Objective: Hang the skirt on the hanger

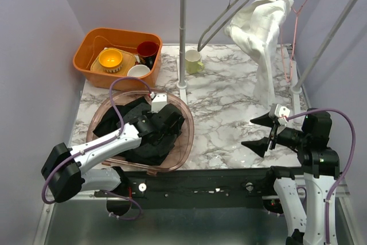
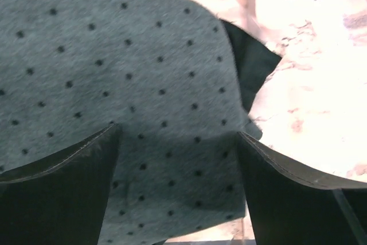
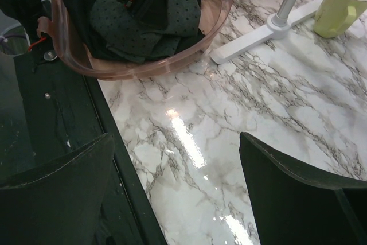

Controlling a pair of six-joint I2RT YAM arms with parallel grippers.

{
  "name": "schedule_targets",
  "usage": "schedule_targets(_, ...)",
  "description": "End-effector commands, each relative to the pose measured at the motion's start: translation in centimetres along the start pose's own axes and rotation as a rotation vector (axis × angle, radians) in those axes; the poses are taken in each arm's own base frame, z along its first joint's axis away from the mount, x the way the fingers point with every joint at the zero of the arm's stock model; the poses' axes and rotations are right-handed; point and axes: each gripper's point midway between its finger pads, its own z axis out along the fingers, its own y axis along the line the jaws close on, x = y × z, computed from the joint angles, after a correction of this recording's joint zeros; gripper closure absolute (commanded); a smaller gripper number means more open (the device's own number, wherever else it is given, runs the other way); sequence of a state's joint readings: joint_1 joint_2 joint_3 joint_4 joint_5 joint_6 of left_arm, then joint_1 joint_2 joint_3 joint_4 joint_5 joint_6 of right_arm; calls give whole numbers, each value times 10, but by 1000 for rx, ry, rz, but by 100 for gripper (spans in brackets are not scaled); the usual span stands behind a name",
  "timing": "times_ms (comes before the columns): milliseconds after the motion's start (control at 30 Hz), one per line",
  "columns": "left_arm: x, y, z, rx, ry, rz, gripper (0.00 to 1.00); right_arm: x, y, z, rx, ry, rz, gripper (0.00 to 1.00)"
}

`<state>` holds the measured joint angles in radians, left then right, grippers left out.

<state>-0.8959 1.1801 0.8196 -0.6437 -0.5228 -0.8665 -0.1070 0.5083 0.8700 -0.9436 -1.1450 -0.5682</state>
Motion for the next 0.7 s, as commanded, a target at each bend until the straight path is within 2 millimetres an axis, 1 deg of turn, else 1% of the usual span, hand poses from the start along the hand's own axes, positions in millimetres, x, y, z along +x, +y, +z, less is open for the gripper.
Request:
schedule_targets(0,-14,-8,6,-37,-27,-25,18,-2,-5,-1,24,3,-9,5)
schedule_targets(67,-11,-6,9,-59,-9,5,27,-2,-6,-1,26,3,-8,5)
schedule_targets(100,-11,-6,10,-60,-8,9,34,-2,-6,-1,25,4,-6,5)
schedule_targets(133,-10,-6,11,-62,-6,17,37,-3,-6,-1,24,2,-8,5)
schedule_targets(167,-9,-6,11,-59,-6,25,45,-3,-5,-1,24,3,-6,5)
schedule_targets(233,-8,-5,11,-56,-1,28,58,-2,-5,-1,23,1,-8,5)
schedule_targets(267,-10,-6,9,-47,-5,35,60,-2,-4,-1,22,1,-6,5)
schedule_targets(300,-11,-7,8,-40,-6,38,74,-2,-5,-1,23,1,-6,5)
schedule_targets(367,-19,-10,1,-16,-23,32,87,-4,-5,-1,25,2,-11,5)
schedule_targets(400,-23,-11,-3,-6,-32,38,100,-4,-5,-2,25,2,-12,5)
schedule_targets(433,-30,-14,-9,8,-48,34,100,-4,-5,-2,26,3,-11,5)
schedule_targets(500,-44,-15,-24,46,-85,32,100,-6,-4,-2,24,2,-18,5)
schedule_targets(533,-54,-19,-34,77,-107,24,100,-6,-4,-3,26,3,-21,5)
schedule_targets(567,-63,-21,-47,125,-133,16,100,-6,-5,-3,32,5,-27,5)
schedule_targets(600,-70,-23,-56,154,-150,15,100,-9,-7,-4,47,9,-36,5)
schedule_targets(667,-91,-28,-84,241,-211,25,100,-12,-8,-6,56,9,-48,5)
